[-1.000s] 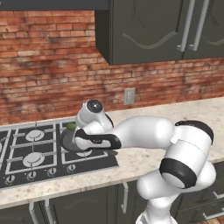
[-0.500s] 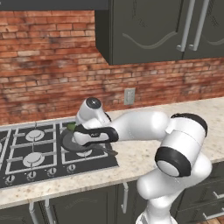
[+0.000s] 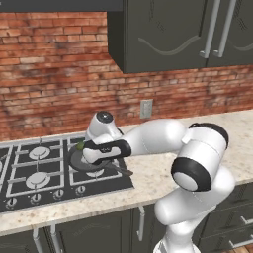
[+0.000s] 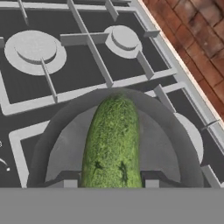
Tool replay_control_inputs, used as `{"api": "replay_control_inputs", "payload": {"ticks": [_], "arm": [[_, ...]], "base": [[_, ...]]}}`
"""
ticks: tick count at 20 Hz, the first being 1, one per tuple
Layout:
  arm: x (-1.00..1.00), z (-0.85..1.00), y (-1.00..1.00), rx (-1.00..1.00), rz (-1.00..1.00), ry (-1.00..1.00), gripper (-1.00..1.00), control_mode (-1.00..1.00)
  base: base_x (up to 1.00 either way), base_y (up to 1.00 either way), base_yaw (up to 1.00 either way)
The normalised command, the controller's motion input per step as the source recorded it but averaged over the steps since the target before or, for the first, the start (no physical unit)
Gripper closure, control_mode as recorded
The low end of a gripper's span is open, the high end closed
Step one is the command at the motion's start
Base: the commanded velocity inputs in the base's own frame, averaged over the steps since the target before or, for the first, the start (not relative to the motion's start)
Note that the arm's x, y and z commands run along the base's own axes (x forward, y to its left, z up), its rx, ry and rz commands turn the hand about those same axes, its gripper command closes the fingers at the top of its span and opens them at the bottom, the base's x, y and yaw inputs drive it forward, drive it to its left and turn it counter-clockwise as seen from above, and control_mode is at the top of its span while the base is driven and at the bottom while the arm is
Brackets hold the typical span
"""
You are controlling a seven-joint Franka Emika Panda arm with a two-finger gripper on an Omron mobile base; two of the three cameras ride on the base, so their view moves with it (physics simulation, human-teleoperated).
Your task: Place both pans onto different burners. Then place the cucumber and the steak on different pans.
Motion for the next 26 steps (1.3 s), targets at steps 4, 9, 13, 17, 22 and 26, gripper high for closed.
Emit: {"api": "replay_control_inputs", "payload": {"ticks": [4,9,13,17,22,26], "arm": [[0.05,-0.14,-0.03,0.00,0.00,0.03,1.00,-1.00],[0.08,-0.15,-0.03,0.00,0.00,0.02,1.00,-1.00],[0.12,-0.20,-0.02,0.00,0.00,0.04,1.00,-1.00],[0.14,-0.17,-0.01,0.00,0.00,0.04,1.00,-1.00],[0.13,-0.09,0.00,0.00,0.00,0.03,1.00,-1.00],[0.11,-0.08,0.00,0.00,0.00,0.04,1.00,-1.00]], "base": [[0.00,0.00,0.00],[0.00,0.00,0.00],[0.00,0.00,0.00],[0.00,0.00,0.00],[0.00,0.00,0.00],[0.00,0.00,0.00]]}}
